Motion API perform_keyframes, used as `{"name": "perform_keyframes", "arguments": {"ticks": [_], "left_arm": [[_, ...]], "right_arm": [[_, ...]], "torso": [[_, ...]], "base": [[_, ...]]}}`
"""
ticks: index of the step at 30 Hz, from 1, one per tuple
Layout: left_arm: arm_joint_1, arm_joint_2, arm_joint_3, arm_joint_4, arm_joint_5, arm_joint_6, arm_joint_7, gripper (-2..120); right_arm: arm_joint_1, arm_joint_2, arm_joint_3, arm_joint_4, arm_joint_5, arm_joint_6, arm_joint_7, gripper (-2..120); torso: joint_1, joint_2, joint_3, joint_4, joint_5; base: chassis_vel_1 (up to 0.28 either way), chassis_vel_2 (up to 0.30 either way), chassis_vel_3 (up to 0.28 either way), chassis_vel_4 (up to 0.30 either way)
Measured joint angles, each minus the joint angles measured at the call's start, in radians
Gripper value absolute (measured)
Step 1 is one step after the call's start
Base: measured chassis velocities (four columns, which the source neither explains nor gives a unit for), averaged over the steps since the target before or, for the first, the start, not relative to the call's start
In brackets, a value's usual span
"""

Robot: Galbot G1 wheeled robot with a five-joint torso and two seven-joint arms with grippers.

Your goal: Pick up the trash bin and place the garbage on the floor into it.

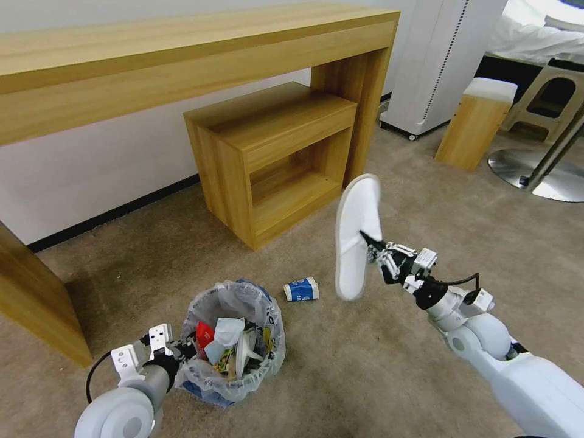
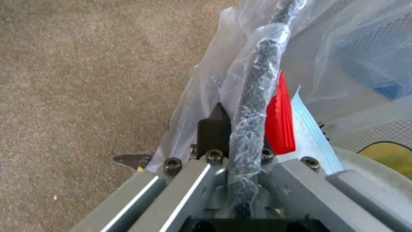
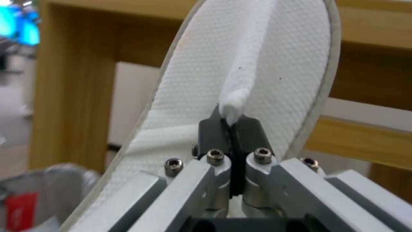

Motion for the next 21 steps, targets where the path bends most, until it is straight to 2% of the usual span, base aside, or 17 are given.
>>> {"name": "perform_keyframes", "arguments": {"ticks": [5,21], "left_arm": [[0.019,-0.016,-0.009,-0.015,0.038,0.001,0.009,0],[0.024,-0.043,-0.001,-0.017,0.099,0.004,0.024,0]], "right_arm": [[0.051,-0.020,-0.065,-0.014,-0.064,0.001,-0.075,0],[0.101,-0.056,-0.138,-0.003,-0.189,-0.028,-0.119,0]], "torso": [[0.000,0.000,0.000,0.0000,0.0000],[0.000,0.000,0.000,0.0000,-0.0001]], "base": [[0.000,0.000,0.000,0.000],[0.000,0.000,0.000,0.000]]}}
